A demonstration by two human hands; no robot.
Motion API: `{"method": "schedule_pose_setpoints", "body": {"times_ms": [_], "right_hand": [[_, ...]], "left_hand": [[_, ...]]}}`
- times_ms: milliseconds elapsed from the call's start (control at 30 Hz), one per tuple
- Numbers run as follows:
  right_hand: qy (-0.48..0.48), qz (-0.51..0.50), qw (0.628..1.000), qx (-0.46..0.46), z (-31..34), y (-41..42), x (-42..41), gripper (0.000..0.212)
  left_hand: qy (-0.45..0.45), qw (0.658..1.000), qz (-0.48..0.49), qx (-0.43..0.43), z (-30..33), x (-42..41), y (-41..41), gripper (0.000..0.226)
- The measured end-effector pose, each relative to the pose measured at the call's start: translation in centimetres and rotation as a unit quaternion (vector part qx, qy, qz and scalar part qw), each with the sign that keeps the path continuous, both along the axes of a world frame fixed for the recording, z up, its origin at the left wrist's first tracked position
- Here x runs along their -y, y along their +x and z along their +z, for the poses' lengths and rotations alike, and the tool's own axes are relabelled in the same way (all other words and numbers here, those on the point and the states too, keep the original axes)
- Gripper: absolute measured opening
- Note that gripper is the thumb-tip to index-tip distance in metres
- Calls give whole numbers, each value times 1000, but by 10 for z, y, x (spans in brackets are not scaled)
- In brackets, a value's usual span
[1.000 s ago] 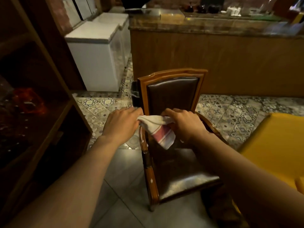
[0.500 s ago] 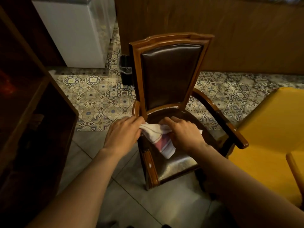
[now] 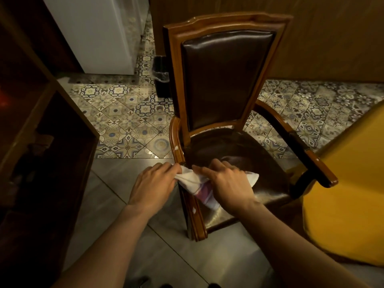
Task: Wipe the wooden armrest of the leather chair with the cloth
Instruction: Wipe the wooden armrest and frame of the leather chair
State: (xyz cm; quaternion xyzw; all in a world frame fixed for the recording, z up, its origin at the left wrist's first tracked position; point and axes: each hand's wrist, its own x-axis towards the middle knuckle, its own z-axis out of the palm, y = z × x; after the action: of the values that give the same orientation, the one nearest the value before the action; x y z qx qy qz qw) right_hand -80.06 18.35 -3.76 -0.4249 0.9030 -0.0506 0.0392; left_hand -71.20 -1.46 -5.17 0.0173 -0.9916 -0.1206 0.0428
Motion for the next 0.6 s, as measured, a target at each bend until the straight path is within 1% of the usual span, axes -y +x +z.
{"method": "schedule_pose_setpoints", "body": {"times_ms": [100, 200, 267, 400, 533, 600], "right_hand": [[7, -8, 1000, 11, -35, 0, 2, 61], [14, -10, 999, 32, -66, 4, 5, 63], [21, -2, 999, 49, -83, 10, 8, 66], [32, 10, 997, 72, -106, 18, 13, 77], [33, 24, 993, 108, -116, 18, 19, 75], [44, 27, 992, 112, -119, 16, 22, 75]], "left_hand": [[-1, 1000, 2, 26, -33, -2, 1, 33], [10, 998, -1, 68, -65, -4, 5, 53], [14, 996, -5, 85, -84, -5, 7, 63], [30, 994, -1, 101, -109, -5, 11, 67], [65, 994, -21, 87, -117, 1, 12, 69], [90, 993, -24, 72, -115, 7, 11, 62]]}}
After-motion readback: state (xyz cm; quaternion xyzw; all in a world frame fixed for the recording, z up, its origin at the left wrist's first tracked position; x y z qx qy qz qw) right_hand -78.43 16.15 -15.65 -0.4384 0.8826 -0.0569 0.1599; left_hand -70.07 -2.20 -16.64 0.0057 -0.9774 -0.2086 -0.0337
